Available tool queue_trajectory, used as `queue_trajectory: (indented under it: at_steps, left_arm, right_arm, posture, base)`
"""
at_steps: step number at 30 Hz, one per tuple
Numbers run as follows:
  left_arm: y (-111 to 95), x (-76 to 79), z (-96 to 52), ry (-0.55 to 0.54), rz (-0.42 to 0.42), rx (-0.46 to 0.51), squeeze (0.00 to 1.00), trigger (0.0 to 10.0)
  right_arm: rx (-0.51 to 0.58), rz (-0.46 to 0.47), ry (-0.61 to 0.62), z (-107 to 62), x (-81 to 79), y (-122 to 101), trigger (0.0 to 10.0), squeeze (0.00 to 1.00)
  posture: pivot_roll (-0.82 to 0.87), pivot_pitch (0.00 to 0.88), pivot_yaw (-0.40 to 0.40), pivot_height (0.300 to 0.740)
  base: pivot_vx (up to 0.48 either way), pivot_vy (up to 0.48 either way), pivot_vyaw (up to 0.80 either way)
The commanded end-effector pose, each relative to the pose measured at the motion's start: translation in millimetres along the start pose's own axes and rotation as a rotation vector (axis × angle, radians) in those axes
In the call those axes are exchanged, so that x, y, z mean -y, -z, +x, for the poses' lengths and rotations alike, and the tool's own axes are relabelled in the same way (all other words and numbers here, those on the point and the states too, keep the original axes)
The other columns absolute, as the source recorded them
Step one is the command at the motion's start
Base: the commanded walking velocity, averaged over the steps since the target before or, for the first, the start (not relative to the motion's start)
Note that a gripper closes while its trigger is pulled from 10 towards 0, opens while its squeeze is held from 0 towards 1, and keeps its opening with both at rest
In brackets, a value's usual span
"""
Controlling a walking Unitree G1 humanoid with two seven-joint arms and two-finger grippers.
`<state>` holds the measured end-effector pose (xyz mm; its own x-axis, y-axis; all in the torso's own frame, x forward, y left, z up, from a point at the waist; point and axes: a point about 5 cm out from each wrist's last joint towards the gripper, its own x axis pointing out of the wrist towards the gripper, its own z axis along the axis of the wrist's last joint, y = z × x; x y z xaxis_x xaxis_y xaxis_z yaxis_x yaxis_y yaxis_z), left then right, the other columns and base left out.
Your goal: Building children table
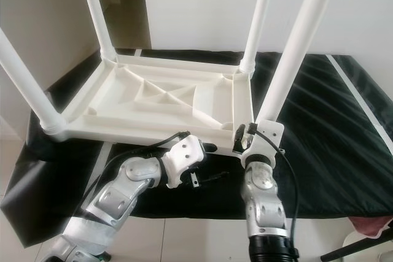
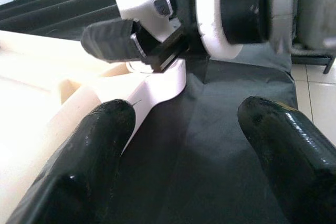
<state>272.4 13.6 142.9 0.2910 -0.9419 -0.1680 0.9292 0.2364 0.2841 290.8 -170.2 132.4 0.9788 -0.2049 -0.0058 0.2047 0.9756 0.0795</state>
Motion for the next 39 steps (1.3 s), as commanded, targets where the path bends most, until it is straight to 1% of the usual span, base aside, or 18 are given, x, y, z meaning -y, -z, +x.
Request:
queue_trajectory:
  at_steps: [1, 5, 6, 7, 8, 9, 11, 13, 15, 16, 17, 18, 22, 23, 24, 25, 32, 39]
  left_arm:
    - [-1.5, -3.6, -0.8, -0.055, 0.004, -0.002, 0.00, 10.0]
    - [-2.2, -3.2, -0.7, -0.051, 0.005, -0.002, 0.00, 10.0]
    - [-2.3, -2.3, -1.1, -0.042, 0.005, -0.003, 0.00, 10.0]
    - [-2.3, -1.7, -1.3, -0.036, 0.005, -0.004, 0.00, 10.0]
    - [-1.7, -0.5, -1.9, -0.028, 0.007, -0.006, 0.00, 10.0]
    - [-1.7, -0.5, -1.9, -0.028, 0.007, -0.006, 0.00, 10.0]
    - [-1.1, 0.9, -2.5, -0.019, 0.014, -0.010, 0.00, 10.0]
    - [-1.0, 1.0, -2.7, -0.018, 0.014, -0.011, 0.00, 10.0]
    - [-0.7, -0.4, -3.4, -0.021, 0.015, -0.013, 0.00, 10.0]
    - [-0.9, -0.9, -3.7, -0.021, 0.015, -0.013, 0.00, 10.0]
    - [-0.9, -0.9, -3.7, -0.021, 0.015, -0.013, 0.00, 10.0]
    - [-1.2, -1.2, -3.8, -0.020, 0.015, -0.013, 0.00, 10.0]
    - [-1.4, -1.3, -3.7, -0.017, 0.019, -0.014, 0.00, 10.0]
    - [-1.5, -1.5, -3.8, -0.018, 0.024, -0.014, 0.00, 10.0]
    - [-1.6, -1.5, -3.9, -0.019, 0.026, -0.014, 0.00, 10.0]
    - [-1.6, -1.9, -4.2, -0.023, 0.028, -0.015, 0.00, 10.0]
    - [-2.1, -2.7, -5.3, -0.042, 0.027, -0.015, 0.00, 10.0]
    - [-0.2, 0.7, -7.3, -0.049, 0.016, -0.021, 0.00, 10.0]
  right_arm:
    - [0.011, 0.017, -0.040, -1.0, 1.1, -0.7, 10.0, 1.00]
    - [0.027, -0.010, -0.116, 2.5, 10.1, -3.9, 10.0, 1.00]
    - [0.029, -0.022, -0.136, 3.9, 13.0, -4.6, 10.0, 0.86]
    - [0.030, -0.031, -0.149, 4.8, 14.9, -5.1, 10.0, 0.86]
    - [0.026, -0.042, -0.181, 6.1, 17.5, -5.1, 10.0, 0.00]
    - [0.026, -0.042, -0.181, 6.1, 17.5, -5.1, 10.0, 0.00]
    - [0.022, -0.071, -0.239, 8.0, 22.8, -5.4, 10.0, 0.00]
    - [0.018, -0.085, -0.261, 8.8, 25.6, -5.2, 10.0, 0.00]
    - [0.000, -0.130, -0.342, 12.0, 31.7, -5.0, 10.0, 0.00]
    - [-0.002, -0.150, -0.376, 12.9, 32.6, -5.1, 10.0, 0.00]
    - [-0.002, -0.150, -0.376, 12.9, 32.6, -5.1, 10.0, 0.00]
    - [-0.010, -0.172, -0.435, 14.4, 32.2, -4.5, 10.0, 0.00]
    - [-0.008, -0.180, -0.463, 18.4, 31.4, -5.3, 10.0, 0.00]
    - [-0.014, -0.187, -0.480, 22.2, 29.5, -5.5, 5.3, 0.00]
    - [-0.016, -0.186, -0.487, 23.3, 29.2, -5.5, 5.3, 0.00]
    - [-0.014, -0.187, -0.490, 23.8, 29.1, -5.9, 0.0, 0.00]
    - [-0.012, -0.187, -0.512, 24.1, 30.0, -5.4, 0.0, 0.00]
    - [-0.045, -0.154, -0.518, 19.2, 33.2, 4.9, 0.0, 0.00]
  posture:
    - [0.05, 0.000, -0.058, 0.740]
    - [0.05, 0.000, -0.056, 0.740]
    - [0.05, 0.000, -0.052, 0.740]
    - [0.05, 0.000, -0.052, 0.740]
    - [0.05, 0.000, -0.049, 0.740]
    - [0.05, 0.000, -0.049, 0.740]
    - [0.05, 0.000, -0.047, 0.740]
    - [0.05, 0.000, -0.047, 0.740]
    - [0.05, 0.000, -0.045, 0.740]
    - [0.05, 0.000, -0.043, 0.740]
    - [0.05, 0.000, -0.043, 0.740]
    - [0.05, 0.000, -0.043, 0.740]
    - [0.05, 0.000, -0.043, 0.740]
    - [0.05, 0.000, -0.044, 0.740]
    - [0.05, 0.000, -0.044, 0.740]
    - [0.06, 0.000, -0.047, 0.740]
    - [0.07, 0.000, -0.055, 0.740]
    - [0.08, 0.000, -0.060, 0.740]
  base:
    - [0.000, 0.000, 0.00]
    - [0.000, 0.000, 0.00]
    - [0.000, 0.000, 0.00]
    - [0.000, 0.000, 0.00]
    - [0.000, 0.000, 0.00]
    - [0.000, 0.000, 0.00]
    - [0.000, 0.000, 0.00]
    - [0.000, 0.000, 0.00]
    - [0.000, 0.000, 0.00]
    - [0.000, 0.000, 0.00]
    - [0.000, 0.000, 0.00]
    - [0.000, 0.000, 0.00]
    - [0.000, 0.000, 0.00]
    - [0.000, 0.000, 0.00]
    - [0.000, 0.000, 0.00]
    - [0.000, 0.000, 0.00]
    - [0.000, 0.000, 0.00]
    - [0.000, 0.000, 0.00]
